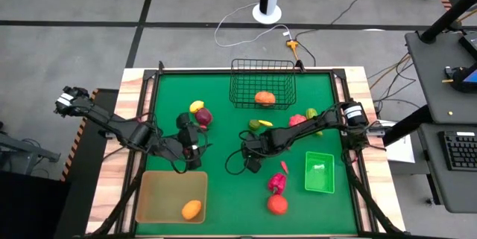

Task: Sort produce into baskets
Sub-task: Put the green chili pepper into the green basket

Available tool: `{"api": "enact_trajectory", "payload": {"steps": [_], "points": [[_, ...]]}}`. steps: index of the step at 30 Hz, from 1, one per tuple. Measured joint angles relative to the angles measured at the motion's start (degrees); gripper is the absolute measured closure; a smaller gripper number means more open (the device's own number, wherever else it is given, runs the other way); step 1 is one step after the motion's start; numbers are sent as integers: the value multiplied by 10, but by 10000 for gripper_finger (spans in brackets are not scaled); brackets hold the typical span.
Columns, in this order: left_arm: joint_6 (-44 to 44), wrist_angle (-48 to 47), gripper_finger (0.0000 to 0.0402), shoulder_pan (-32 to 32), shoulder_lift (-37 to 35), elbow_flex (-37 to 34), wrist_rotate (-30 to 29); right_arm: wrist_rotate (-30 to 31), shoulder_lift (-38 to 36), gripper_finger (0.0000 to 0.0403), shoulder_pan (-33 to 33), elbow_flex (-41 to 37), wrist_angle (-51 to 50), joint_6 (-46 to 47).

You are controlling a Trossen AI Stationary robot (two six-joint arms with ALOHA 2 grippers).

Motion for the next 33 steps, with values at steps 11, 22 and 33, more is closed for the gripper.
{"api": "enact_trajectory", "payload": {"steps": [11,22,33], "points": [[-43,0,170,0,0,0,0,16,-14,358,0,-1,7,-15],[-77,0,170,0,0,0,-1,-4,-65,358,2,10,-2,-22],[-90,3,170,0,2,0,0,-81,-139,359,58,10,-109,67]]}}
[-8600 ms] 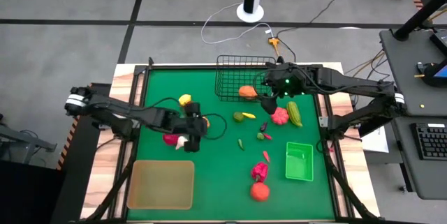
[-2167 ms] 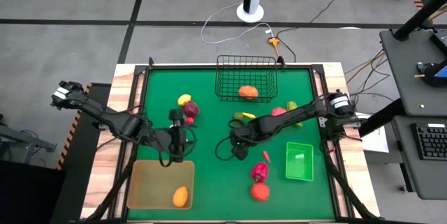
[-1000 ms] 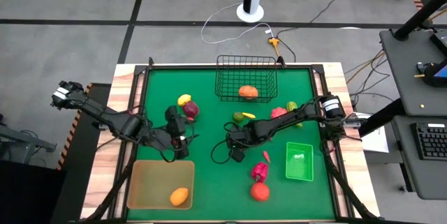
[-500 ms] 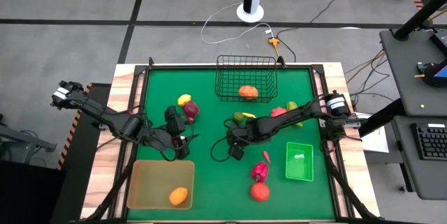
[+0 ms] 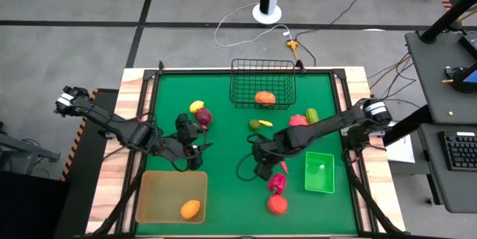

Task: Sort produce into baskets
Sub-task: Put the green chili pepper into the green basket

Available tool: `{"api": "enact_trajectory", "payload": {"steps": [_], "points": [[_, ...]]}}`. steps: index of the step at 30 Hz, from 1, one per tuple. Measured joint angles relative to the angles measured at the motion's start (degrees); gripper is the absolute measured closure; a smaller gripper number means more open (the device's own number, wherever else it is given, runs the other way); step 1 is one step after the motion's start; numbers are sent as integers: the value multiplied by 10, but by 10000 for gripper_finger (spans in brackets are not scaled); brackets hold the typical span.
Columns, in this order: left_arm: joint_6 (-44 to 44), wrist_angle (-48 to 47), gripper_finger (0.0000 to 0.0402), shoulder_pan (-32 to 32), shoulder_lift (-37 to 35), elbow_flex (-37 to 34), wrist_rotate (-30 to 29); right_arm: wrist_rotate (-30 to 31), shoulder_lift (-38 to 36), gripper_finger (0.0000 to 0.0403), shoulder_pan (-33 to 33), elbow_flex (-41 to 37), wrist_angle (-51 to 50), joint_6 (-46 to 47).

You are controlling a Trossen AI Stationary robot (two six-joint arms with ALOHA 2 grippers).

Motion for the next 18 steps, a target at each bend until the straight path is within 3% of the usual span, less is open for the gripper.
{"api": "enact_trajectory", "payload": {"steps": [11,18], "points": [[-3,3,170,0,31,0,1,40,-140,359,107,0,-126,101],[-4,22,170,0,34,0,0,104,-167,359,144,-11,-186,134]]}}
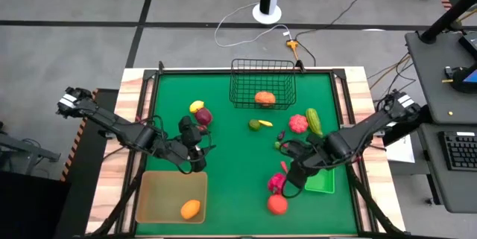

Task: Sort produce into baskets
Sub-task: Put the green chili pepper into the green basket

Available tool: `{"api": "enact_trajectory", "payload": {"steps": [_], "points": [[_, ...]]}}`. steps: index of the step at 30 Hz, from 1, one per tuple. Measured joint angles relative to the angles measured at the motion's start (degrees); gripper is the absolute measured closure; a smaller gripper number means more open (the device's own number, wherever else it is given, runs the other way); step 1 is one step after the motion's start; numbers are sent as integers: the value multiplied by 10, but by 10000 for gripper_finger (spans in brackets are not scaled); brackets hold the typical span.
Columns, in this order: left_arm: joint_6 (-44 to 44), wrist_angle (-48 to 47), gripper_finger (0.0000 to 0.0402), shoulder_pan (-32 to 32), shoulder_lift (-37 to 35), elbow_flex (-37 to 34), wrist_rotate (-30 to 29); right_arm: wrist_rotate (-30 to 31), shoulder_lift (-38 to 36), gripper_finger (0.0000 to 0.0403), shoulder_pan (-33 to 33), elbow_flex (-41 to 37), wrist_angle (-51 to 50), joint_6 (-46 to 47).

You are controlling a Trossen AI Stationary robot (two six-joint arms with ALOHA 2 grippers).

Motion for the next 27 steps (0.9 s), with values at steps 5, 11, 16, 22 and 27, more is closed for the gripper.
{"api": "enact_trajectory", "payload": {"steps": [5,11,16,22,27], "points": [[2,5,170,0,0,0,0,-12,15,359,18,-10,-43,26],[0,7,170,0,0,0,0,-44,31,359,51,-10,-93,102],[-6,10,170,0,0,0,0,-44,43,359,78,-10,-123,147],[-6,11,170,0,0,0,0,-33,58,359,93,-17,-130,171],[4,17,170,0,0,0,-1,-25,62,359,95,-31,-133,175]]}}
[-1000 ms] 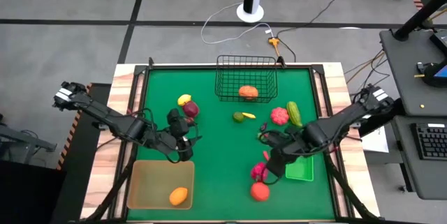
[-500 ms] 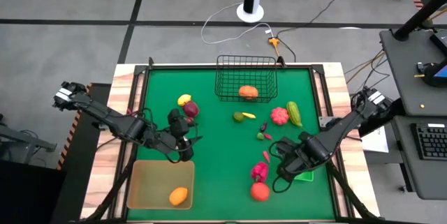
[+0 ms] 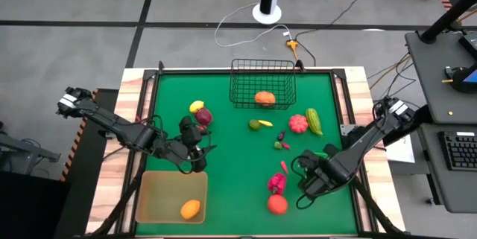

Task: Sort produce into baskets
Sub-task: Put the green chili pepper into the green basket, then put the tomato into the orange bin

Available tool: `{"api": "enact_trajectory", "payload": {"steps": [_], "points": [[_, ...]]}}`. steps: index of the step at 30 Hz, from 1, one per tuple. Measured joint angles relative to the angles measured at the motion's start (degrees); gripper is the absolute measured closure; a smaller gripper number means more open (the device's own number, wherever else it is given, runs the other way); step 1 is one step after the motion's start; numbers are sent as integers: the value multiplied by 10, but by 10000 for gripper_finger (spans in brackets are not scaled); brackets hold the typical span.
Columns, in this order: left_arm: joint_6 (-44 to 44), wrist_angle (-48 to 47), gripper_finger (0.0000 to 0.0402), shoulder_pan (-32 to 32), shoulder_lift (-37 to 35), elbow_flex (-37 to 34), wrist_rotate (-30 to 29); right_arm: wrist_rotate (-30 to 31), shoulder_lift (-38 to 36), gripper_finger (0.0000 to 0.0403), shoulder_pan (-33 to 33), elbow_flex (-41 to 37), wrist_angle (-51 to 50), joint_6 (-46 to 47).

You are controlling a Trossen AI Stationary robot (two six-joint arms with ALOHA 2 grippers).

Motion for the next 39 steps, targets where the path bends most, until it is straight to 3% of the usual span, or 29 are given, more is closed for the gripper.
{"api": "enact_trajectory", "payload": {"steps": [11,25,32,39], "points": [[5,8,170,0,0,0,0,12,0,355,0,-59,2,13],[5,11,170,0,0,0,-1,18,-1,283,0,-95,13,38],[-15,12,170,0,0,0,6,127,-5,264,-1,-54,16,9],[2,-27,170,0,0,34,84,241,-6,251,-21,-21,43,-70]]}}
